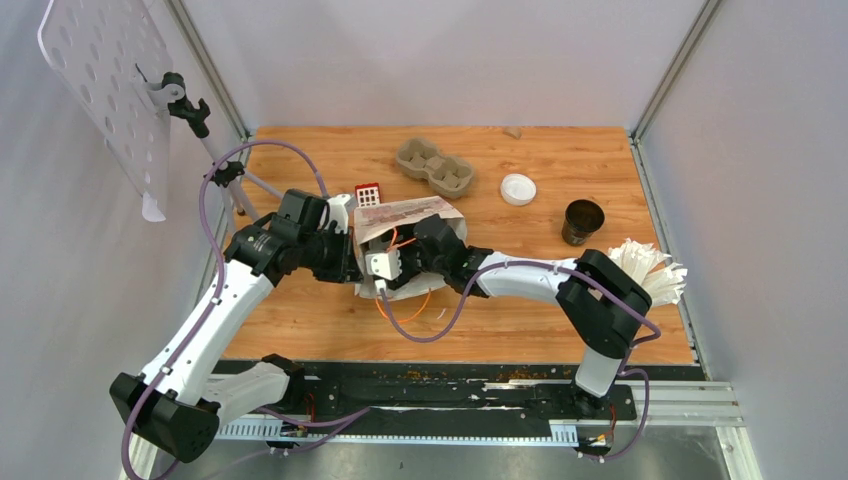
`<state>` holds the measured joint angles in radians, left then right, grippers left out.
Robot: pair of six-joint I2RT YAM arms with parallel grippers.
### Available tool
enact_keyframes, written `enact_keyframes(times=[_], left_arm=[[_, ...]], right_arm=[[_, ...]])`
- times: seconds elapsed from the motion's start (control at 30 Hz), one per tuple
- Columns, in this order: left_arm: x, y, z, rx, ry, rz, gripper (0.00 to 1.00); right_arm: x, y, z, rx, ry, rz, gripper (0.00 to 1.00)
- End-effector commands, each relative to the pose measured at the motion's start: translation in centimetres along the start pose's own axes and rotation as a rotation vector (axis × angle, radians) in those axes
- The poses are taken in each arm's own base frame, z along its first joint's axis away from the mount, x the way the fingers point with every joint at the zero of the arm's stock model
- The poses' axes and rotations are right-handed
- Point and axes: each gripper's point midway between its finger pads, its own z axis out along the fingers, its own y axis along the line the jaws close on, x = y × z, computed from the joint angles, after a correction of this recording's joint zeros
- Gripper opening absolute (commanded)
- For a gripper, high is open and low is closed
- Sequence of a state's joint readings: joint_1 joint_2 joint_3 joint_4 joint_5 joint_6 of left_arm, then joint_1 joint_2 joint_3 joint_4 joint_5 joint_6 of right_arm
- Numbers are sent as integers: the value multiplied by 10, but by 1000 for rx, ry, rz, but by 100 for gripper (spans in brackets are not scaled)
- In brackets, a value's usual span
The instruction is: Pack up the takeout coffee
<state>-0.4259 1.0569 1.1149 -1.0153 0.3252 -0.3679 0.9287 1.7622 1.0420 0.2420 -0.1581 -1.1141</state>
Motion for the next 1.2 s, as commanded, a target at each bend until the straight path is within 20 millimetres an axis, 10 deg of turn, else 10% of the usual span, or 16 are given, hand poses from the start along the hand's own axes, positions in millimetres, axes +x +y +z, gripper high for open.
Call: enact_keyframes(times=[0.0, 0.57, 1.17], left_arm=[[2, -9, -2, 49, -6, -7, 0], [1, -3, 6, 18, -1, -22, 0], [-38, 15, -2, -130, -135, -23, 49]], right_arm=[[-8, -21, 5, 42, -3, 31, 70], [-19, -29, 16, 70, -27, 130, 69], [-30, -49, 12, 116, -60, 219, 66]])
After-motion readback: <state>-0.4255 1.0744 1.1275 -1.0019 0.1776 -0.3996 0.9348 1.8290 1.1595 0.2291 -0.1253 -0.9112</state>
